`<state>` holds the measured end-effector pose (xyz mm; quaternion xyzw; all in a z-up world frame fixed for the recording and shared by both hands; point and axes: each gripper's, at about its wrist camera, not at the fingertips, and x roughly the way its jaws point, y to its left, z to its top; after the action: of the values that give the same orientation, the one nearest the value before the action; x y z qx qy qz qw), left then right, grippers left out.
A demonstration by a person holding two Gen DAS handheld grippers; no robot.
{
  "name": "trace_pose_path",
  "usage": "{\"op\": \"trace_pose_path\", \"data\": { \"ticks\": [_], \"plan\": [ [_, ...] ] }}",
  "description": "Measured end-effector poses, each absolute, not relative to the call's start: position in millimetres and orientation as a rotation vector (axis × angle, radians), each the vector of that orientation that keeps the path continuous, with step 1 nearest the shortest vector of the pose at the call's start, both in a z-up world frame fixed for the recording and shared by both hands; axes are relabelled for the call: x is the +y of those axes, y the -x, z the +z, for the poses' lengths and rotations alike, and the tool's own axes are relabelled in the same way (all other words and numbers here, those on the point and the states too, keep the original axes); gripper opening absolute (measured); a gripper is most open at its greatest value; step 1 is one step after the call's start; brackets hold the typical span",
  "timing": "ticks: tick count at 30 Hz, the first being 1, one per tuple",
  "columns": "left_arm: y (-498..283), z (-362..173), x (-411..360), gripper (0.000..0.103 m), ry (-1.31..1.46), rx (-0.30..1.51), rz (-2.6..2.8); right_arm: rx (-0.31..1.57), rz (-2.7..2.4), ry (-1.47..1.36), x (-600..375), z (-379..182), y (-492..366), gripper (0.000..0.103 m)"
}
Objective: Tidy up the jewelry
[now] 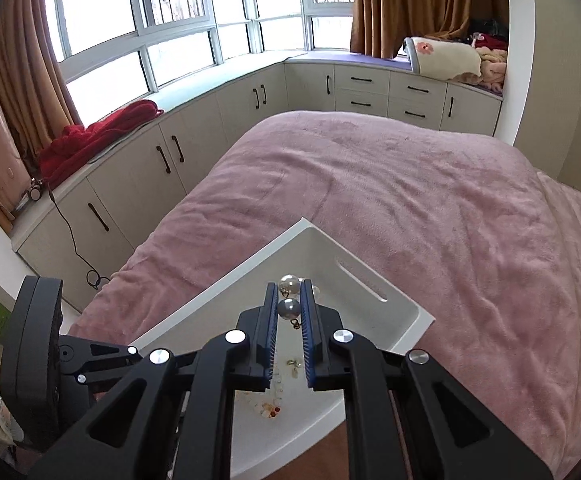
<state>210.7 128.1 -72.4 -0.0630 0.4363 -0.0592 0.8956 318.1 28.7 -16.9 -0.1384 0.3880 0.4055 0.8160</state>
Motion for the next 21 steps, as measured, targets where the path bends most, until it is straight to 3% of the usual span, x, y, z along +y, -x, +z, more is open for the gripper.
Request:
{"op": "trace_pose_path", "data": {
  "ticks": [17, 20, 21],
  "plan": [
    [-205.6, -106.7, 146.0, 0.028, 0.102, 0.99, -0.068, 1.02, 0.671, 0.383, 82.5, -102.7, -345.1, 0.013],
    [-203.6, -106.1, 142.8, 0.03, 0.084, 0.987, -0.073, 1.019, 0.644, 0.384, 83.0, -105.0, -345.7, 0.02],
    [-203.4, -105.6, 143.1, 0.031, 0.087, 0.985, -0.074, 1.012, 0.635, 0.385, 82.8, -103.9, -345.2, 0.035]
  ]
}}
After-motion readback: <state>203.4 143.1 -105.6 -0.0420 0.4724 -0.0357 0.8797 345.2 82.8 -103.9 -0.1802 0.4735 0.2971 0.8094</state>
